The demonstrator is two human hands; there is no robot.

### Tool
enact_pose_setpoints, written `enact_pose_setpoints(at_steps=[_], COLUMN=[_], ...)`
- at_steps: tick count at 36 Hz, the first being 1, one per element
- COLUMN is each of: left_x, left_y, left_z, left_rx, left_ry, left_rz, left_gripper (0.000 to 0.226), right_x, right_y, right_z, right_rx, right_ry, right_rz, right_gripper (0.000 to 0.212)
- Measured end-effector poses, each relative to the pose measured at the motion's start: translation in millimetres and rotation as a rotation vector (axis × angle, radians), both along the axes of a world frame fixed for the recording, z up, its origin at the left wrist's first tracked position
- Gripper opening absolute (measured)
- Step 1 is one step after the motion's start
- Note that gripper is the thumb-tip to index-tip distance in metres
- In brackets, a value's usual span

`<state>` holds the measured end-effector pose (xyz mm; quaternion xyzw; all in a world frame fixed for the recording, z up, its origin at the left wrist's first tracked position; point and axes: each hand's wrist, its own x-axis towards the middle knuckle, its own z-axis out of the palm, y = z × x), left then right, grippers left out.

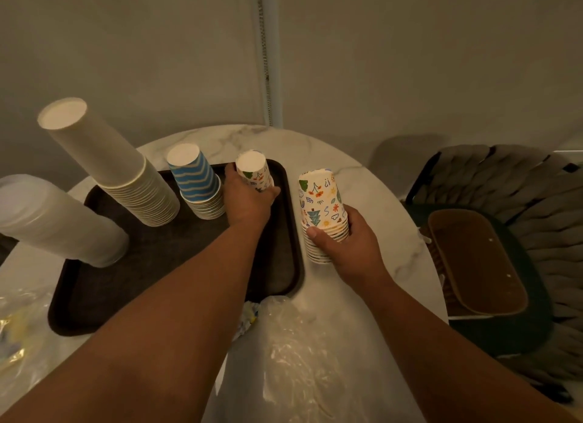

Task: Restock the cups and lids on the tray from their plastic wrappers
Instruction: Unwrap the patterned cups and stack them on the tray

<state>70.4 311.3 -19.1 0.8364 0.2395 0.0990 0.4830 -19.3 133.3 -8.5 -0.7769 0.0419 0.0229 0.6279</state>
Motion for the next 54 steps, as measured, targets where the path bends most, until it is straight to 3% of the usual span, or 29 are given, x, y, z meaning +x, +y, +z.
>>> enact_pose_setpoints(at_steps=[5, 7, 11, 14, 16, 18, 25, 46, 54], left_x=[-15.1, -26.8, -56.2, -75.1, -82.5, -87.3, -96.4, -81.6, -25.2], left_y=[2.6, 2.4, -2.3, -2.4, -1.0, 1.9, 20.1, 11.2, 16.8], left_z=[0.2, 4.7, 31.0, 57.5, 69.5, 72.9, 68.2, 74.7, 94.7], left_rx=[-0.026, -0.041, -0.104, -0.325, -0.51, -0.575, -0.532, -0.498, -0.153], left_ry=[0.058, 0.036, -0.061, -0.098, -0.041, 0.021, 0.004, -0.084, -0.292], left_rz=[-0.042, -0.054, -0.063, -0.122, -0.23, -0.33, -0.311, -0.247, -0.086], left_gripper=[0.12, 0.111, 0.066, 0.059, 0.067, 0.081, 0.072, 0.073, 0.085], right_x=[0.9, 0.9, 0.4, -2.4, -4.2, -5.9, -14.5, -19.7, -11.2], right_y=[7.1, 11.8, 21.0, 27.6, 31.7, 36.8, 52.3, 47.9, 27.4], right_z=[2.0, 5.2, 10.2, 15.9, 20.2, 25.6, 38.4, 35.4, 20.3], right_rx=[-0.004, -0.004, -0.009, -0.039, -0.064, -0.101, -0.145, -0.124, -0.102], right_ry=[0.008, 0.007, 0.01, 0.005, 0.003, -0.008, -0.018, 0.011, 0.029], right_rz=[0.0, -0.005, -0.014, -0.006, 0.003, 0.021, 0.105, 0.077, 0.018], right_gripper=[0.055, 0.056, 0.064, 0.067, 0.069, 0.067, 0.074, 0.05, 0.055])
